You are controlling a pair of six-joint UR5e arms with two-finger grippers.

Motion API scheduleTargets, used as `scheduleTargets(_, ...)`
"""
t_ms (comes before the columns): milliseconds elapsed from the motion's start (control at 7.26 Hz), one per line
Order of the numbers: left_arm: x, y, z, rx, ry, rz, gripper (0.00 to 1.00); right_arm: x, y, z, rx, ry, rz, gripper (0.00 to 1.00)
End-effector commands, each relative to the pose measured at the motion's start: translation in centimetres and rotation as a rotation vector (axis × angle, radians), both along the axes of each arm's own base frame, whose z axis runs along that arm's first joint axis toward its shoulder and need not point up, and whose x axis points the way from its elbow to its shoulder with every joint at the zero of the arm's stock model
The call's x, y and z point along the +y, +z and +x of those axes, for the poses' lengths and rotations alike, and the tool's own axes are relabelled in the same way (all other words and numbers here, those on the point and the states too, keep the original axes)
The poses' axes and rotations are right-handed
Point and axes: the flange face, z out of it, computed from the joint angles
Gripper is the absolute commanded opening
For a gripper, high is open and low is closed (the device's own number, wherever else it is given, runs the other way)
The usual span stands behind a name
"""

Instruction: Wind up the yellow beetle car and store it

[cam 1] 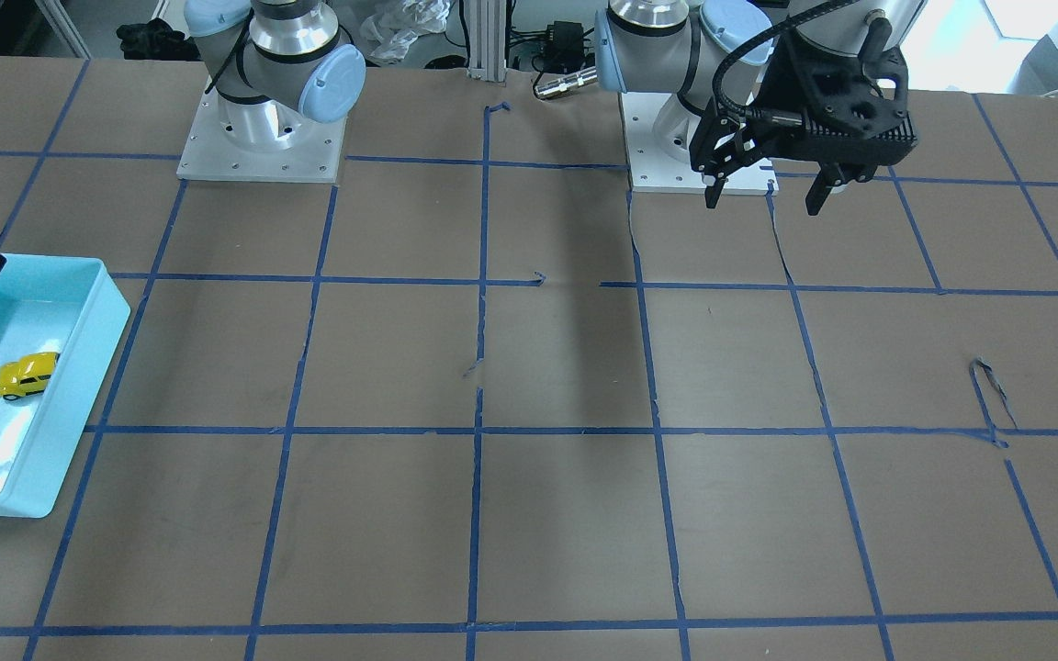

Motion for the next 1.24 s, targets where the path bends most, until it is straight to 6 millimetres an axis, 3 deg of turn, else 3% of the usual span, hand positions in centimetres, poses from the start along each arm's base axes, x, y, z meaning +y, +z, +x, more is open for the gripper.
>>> scheduleTargets(0,0.0,0.0,-0.1,-0.001,-0.001,-0.001,1.0,-1.1,2.8,7.5,0.043,0.0,0.042,1.0)
scheduleTargets(275,0.1,0.0,0.0,-0.003,-0.001,0.0,1.0,-1.5,3.0,11.7,0.051,-0.026,0.04,1.0)
scheduleTargets(551,0.0,-0.1,-0.1,-0.003,-0.003,0.002,1.0,-0.9,3.1,18.7,0.087,0.021,0.044,1.0)
scheduleTargets(689,0.1,0.0,0.0,-0.003,-0.001,0.002,1.0,-0.5,3.3,21.4,0.082,-0.049,0.038,1.0)
scheduleTargets(964,0.2,0.2,-0.1,-0.001,-0.001,-0.003,1.0,1.2,3.9,25.6,0.09,0.002,0.024,1.0)
scheduleTargets(1102,0.0,-0.1,0.1,-0.001,0.002,0.002,1.0,1.4,3.8,26.4,0.08,0.022,0.024,1.0)
